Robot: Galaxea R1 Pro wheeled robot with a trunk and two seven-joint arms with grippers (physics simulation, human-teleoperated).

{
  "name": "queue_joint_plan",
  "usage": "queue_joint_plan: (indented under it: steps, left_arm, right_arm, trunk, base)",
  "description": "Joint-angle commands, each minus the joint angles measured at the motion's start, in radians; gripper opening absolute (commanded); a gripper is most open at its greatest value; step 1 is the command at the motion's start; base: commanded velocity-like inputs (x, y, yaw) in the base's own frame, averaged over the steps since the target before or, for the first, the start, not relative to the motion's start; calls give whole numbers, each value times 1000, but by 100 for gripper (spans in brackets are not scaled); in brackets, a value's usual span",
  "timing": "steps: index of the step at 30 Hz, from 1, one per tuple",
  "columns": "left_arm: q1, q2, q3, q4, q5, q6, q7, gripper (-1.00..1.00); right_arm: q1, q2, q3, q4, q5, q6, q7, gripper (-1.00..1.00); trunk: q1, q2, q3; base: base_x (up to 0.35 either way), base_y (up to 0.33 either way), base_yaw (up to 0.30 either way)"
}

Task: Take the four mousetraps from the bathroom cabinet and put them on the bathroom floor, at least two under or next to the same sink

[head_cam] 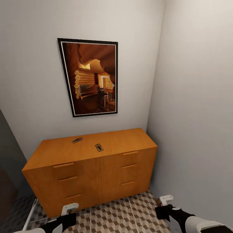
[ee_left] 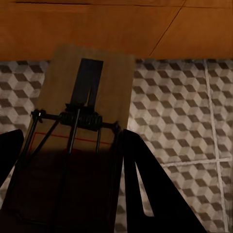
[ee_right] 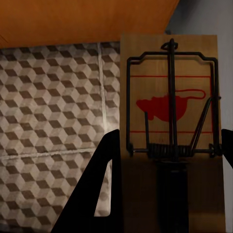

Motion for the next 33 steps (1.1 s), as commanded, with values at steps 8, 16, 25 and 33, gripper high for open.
queue_joint_plan:
  steps: [8, 16, 25, 33]
  left_arm:
    - [52, -7, -10, 5, 28, -75, -3, -100]
    - [167, -12, -10, 5, 31, -222, 0, -100]
    - [244, -9, -9, 2, 35, -351, 87, -100]
    - [244, -4, -13, -24, 34, -351, 108, -100]
  right_arm:
    - [13, -4, 6, 3, -11, -26, 4, -100]
    - [96, -22, 4, 3, -21, -135, -138, -100]
    - [169, -37, 2, 3, -23, -218, -197, -100]
    - [204, -32, 2, 3, -22, -321, -197, -100]
  trunk:
    - [1, -2, -2]
    - [1, -2, -2]
    - [1, -2, -2]
    - [1, -2, -2]
  base:
    - [0, 0, 0]
    - [0, 0, 0]
    - [0, 0, 0]
    - [0, 0, 0]
